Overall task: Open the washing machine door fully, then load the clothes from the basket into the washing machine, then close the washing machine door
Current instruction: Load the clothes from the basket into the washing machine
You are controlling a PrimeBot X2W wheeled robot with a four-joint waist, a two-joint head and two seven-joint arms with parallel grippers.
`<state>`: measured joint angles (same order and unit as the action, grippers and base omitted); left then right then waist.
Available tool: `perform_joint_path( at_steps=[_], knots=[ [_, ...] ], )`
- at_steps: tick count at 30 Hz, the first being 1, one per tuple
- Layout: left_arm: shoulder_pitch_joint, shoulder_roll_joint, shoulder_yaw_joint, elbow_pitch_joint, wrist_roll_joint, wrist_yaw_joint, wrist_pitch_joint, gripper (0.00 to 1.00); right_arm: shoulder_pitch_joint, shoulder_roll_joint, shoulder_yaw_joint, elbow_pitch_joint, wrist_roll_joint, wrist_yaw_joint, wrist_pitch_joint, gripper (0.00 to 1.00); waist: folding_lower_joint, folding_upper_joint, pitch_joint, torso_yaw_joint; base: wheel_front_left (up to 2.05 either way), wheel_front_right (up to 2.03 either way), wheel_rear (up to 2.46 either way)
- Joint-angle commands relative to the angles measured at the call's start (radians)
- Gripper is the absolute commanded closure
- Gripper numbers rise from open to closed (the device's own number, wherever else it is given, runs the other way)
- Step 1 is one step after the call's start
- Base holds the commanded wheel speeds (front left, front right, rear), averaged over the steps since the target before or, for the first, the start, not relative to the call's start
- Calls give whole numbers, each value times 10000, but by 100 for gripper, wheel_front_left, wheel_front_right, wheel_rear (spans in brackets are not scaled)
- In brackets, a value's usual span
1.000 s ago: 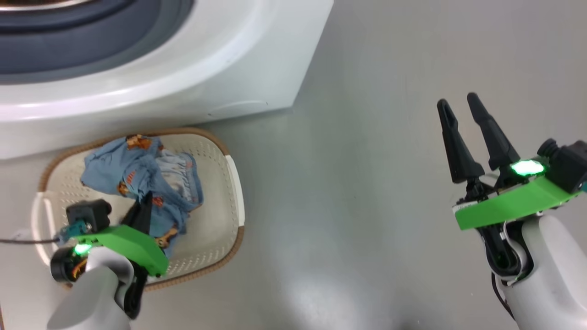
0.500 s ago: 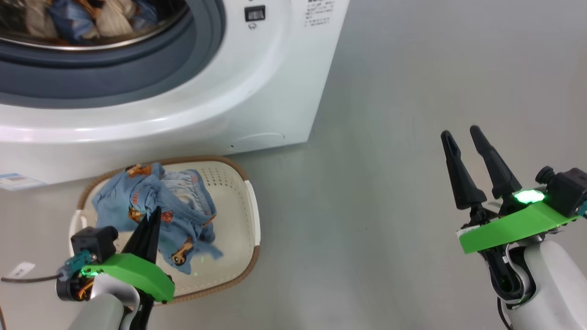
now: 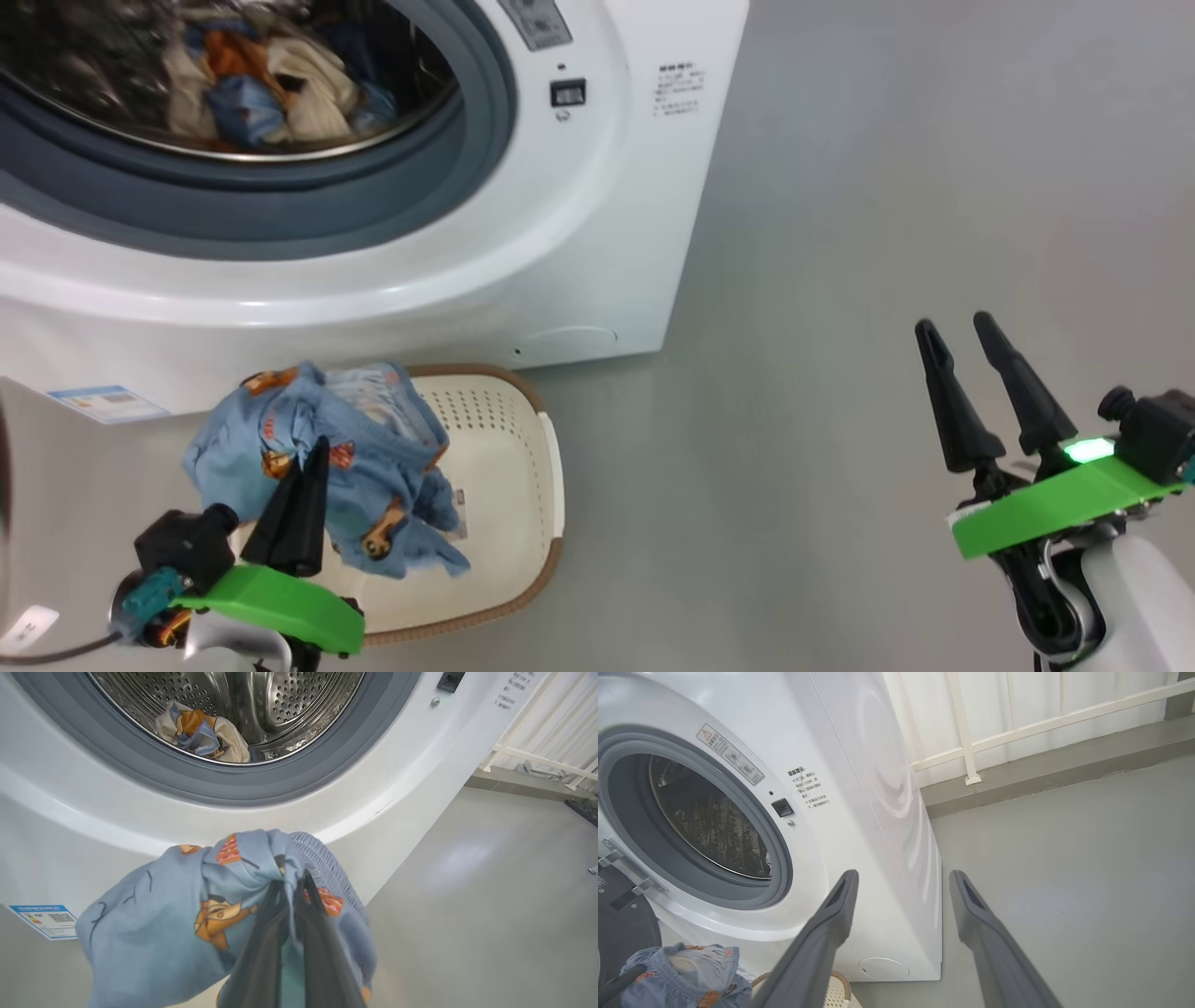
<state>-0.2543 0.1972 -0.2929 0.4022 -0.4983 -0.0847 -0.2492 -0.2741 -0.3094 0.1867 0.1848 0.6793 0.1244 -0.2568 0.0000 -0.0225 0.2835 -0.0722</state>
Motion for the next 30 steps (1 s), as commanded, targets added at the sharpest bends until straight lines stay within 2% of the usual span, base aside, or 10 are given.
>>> perform_joint_path(
  at_steps=[1, 4, 13, 30],
  knots=[
    [150, 117, 473, -515, 242, 144, -125, 100, 293, -137, 155, -175, -121, 63, -49, 0, 0, 0, -389, 247, 0, 0, 0],
    [428, -10, 702, -1064, 520, 241, -125, 100, 472, -146, 121, -150, -150, 63, -49, 0, 0, 0, -597, 351, 0, 0, 0],
    [1104, -338, 1177, -2276, 1162, 134, -125, 100, 867, -184, 1, -175, -339, 63, -49, 0, 0, 0, -1089, 582, 0, 0, 0],
    [1523, -891, 1736, -3066, 1863, -169, -126, 100, 1097, -248, -208, -270, -478, 63, -49, 0, 0, 0, -1293, 680, 0, 0, 0]
  ],
)
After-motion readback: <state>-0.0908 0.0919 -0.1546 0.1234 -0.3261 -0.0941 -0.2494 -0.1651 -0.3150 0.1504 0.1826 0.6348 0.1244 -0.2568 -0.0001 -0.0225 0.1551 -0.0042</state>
